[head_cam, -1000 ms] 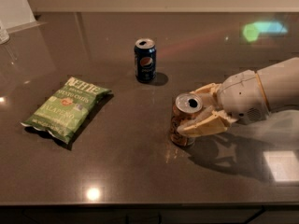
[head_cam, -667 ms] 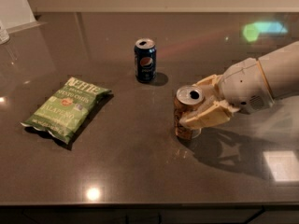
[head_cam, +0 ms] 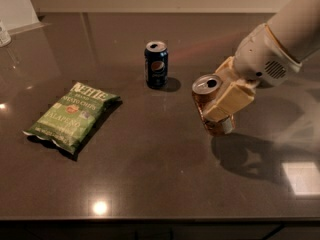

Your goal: Knock orange can over

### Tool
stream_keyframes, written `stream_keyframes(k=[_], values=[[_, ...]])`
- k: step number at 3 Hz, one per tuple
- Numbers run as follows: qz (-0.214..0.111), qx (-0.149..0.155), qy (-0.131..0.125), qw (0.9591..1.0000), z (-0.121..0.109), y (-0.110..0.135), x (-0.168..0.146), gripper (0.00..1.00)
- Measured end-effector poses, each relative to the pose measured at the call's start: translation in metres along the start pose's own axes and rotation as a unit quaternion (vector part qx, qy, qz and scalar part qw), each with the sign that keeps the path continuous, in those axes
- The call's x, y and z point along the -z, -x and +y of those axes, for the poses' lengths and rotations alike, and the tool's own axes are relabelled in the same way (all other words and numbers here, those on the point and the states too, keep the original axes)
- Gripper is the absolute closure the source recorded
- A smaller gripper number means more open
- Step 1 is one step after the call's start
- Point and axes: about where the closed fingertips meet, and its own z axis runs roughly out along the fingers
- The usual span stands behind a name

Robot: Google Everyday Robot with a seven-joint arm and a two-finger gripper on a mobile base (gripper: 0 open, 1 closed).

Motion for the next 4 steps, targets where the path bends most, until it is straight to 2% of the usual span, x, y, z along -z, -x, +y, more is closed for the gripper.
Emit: stream_keyframes(k=[1, 2, 3, 4], values=[[0.104, -0.001, 0.015, 0.9945, -0.002, -0.009, 0.001, 1.0], [0.189, -0.005, 0.015, 0.9819, -0.009, -0.026, -0.002, 1.0], [0.244, -0.004, 0.014, 0.9697, -0.016, -0.039, -0.011, 0.82], [0.279, -0.007, 0.014, 0.9601, -0.022, -0.048, -0.023, 0.59]])
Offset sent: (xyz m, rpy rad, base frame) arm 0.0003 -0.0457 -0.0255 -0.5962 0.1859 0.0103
